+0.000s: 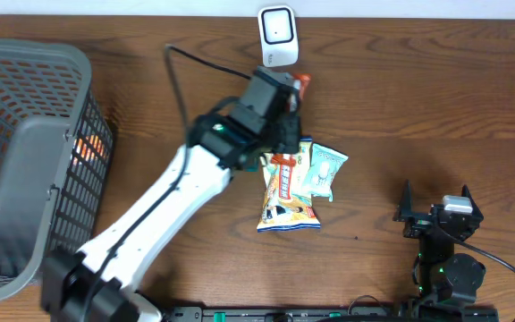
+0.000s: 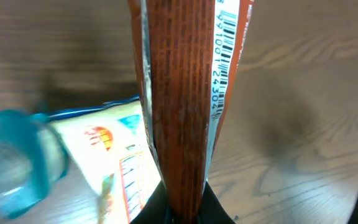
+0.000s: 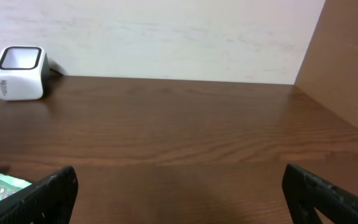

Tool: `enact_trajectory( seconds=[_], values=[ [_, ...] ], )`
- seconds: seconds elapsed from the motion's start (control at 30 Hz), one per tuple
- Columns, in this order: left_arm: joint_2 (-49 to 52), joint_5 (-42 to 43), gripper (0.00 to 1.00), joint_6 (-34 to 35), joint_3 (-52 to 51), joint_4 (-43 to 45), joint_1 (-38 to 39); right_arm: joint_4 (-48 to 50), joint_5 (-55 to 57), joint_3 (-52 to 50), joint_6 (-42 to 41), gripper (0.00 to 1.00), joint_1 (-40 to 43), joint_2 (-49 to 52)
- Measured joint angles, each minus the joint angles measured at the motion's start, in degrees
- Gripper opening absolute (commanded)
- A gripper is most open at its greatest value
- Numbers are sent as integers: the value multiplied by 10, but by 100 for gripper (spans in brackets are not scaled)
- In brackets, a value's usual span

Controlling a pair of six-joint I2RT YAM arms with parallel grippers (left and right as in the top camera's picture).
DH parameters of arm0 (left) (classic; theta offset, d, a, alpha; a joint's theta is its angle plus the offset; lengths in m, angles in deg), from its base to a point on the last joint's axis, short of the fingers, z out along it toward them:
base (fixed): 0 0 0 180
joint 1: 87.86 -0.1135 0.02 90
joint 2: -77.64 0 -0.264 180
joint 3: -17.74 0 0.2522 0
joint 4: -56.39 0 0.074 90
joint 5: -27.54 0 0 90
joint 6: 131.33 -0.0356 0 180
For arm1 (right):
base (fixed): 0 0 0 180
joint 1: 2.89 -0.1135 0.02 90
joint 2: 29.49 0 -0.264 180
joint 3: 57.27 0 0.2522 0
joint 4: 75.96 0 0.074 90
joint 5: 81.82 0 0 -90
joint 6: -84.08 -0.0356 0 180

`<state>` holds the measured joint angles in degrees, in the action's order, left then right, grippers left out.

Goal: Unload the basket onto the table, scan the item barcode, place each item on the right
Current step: 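Carry the red packet right of the pouch and lower it onto the table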

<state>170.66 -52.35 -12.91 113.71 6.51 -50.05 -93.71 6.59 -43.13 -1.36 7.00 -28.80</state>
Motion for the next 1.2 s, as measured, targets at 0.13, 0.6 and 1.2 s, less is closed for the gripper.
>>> enact_trajectory(
  seconds=[0.13, 0.6, 1.2],
  values=[
    [41, 0, 7, 0, 0, 42, 42, 0, 0, 0, 0, 99, 0, 0],
    [205, 2, 8, 5, 0, 137, 137, 0, 0, 0, 0, 99, 0, 0],
    [190, 2, 99, 31, 0, 115, 137, 0, 0, 0, 0, 99, 0, 0]
  ],
)
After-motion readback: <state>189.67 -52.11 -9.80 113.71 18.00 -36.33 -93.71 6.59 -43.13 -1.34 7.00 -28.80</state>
